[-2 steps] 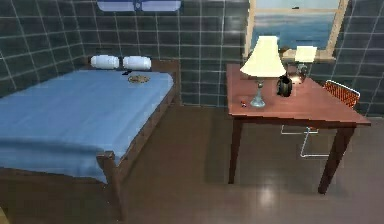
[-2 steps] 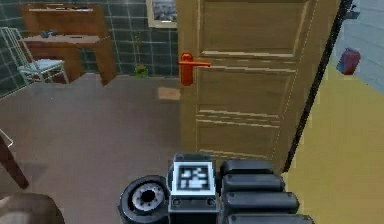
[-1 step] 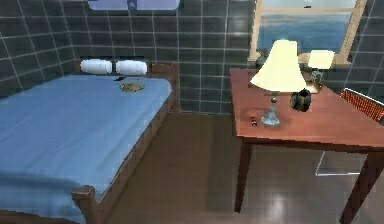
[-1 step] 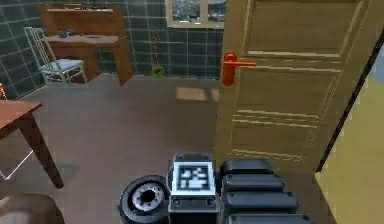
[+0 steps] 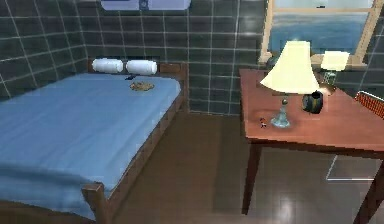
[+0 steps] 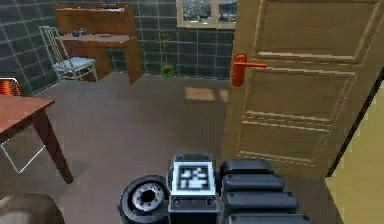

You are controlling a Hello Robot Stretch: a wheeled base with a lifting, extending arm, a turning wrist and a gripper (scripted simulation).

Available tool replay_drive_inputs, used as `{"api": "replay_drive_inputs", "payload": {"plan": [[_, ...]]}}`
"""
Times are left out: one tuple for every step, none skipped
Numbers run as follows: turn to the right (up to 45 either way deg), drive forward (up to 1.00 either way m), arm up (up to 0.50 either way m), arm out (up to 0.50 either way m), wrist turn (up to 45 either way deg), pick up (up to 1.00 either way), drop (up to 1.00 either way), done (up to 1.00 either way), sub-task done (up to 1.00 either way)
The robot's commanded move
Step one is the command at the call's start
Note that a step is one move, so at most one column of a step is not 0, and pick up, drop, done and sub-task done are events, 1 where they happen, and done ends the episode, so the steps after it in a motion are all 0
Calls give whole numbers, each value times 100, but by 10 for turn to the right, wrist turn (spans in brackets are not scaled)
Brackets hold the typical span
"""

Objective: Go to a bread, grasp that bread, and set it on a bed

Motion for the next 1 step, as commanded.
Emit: {"api": "replay_drive_inputs", "payload": {"plan": [[0,100,0,0,0,0,0,0,0]]}}
